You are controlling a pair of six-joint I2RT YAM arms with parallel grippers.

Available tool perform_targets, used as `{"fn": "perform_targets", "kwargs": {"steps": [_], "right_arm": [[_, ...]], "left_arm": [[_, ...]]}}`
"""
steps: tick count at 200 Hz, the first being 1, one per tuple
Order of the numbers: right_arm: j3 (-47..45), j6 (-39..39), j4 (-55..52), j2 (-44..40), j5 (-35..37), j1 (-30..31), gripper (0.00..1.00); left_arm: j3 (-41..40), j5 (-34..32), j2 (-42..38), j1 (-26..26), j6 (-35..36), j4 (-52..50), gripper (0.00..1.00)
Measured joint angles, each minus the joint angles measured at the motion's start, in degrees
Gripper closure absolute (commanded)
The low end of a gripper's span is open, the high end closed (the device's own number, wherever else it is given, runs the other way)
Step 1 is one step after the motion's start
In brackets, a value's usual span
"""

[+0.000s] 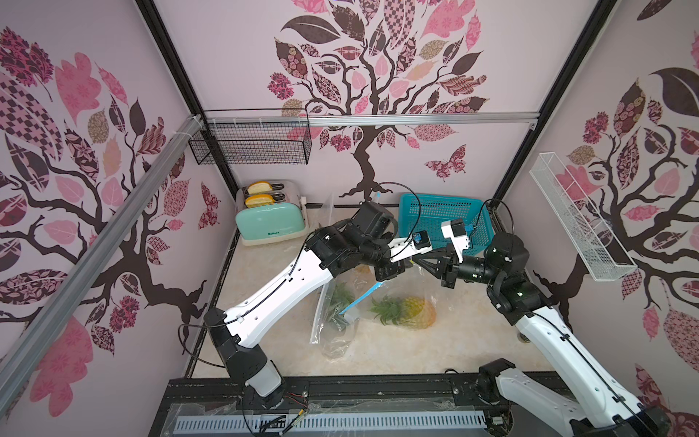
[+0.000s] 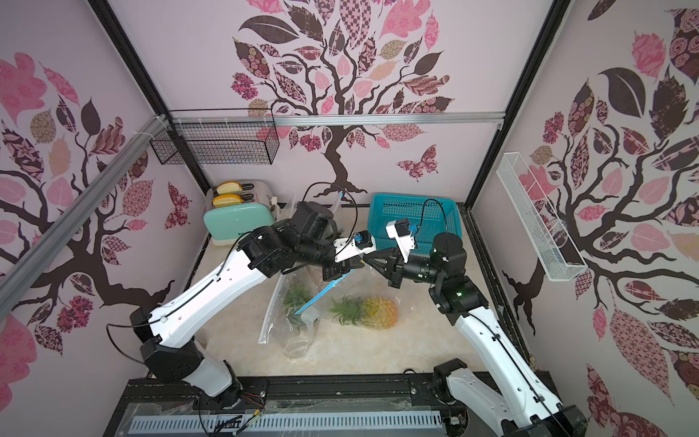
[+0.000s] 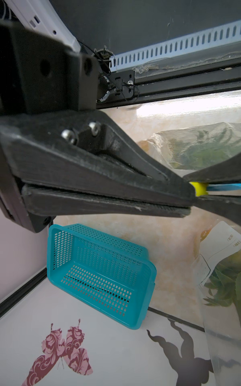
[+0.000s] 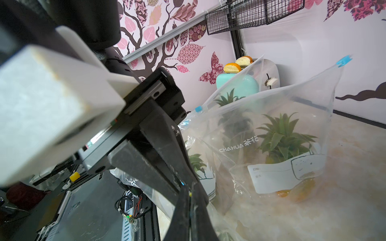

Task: Open the zip-top bag and take out the pineapple
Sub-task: Unzip the zipper on the zipper food storage bag.

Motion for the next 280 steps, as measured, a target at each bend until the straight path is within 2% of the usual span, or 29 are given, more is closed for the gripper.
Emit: {"fn": "perform_targets", "kwargs": {"steps": [46,97,113,129,151,180,194,280], "right_arm": [[0.0,0.42,0.0,0.0,0.04,-0.02,1.0],[0.0,0.92,-0.02,0.0,0.07,-0.02,1.0],[0.0,1.18,0.11,0.0,0.07,-0.02,1.0],[0.0,1.42,0.15,0.0,0.04,-0.02,1.0],[0.0,1.84,0.48,0.0,0.04,-0.02,1.0],[-0.31,2.75,1.2,-0.02,0.07,-0.02,1.0],[-0.76,3.3,2.01,-0.09,0.07,-0.02,1.0],[-2.25,6.75,4.61,-2.56,2.82,-0.02,1.0]], "left_arm": [[-0.96,1.99,-1.01,0.7,-1.49,1.75,0.8],[-1.14,3.45,-1.22,0.72,-2.34,2.8,0.79],[-1.18,3.74,-1.22,0.72,-2.38,2.86,0.8],[-1.22,3.8,-1.22,0.79,-2.62,3.08,0.87],[-1.33,3.85,-1.22,0.94,-2.64,3.37,0.93],[-1.6,3.89,-1.22,1.01,-2.67,4.02,0.94],[-1.66,3.89,-1.22,1.03,-2.69,4.04,1.0],[-2.62,5.33,-2.01,1.25,-2.78,5.73,1.0]]}}
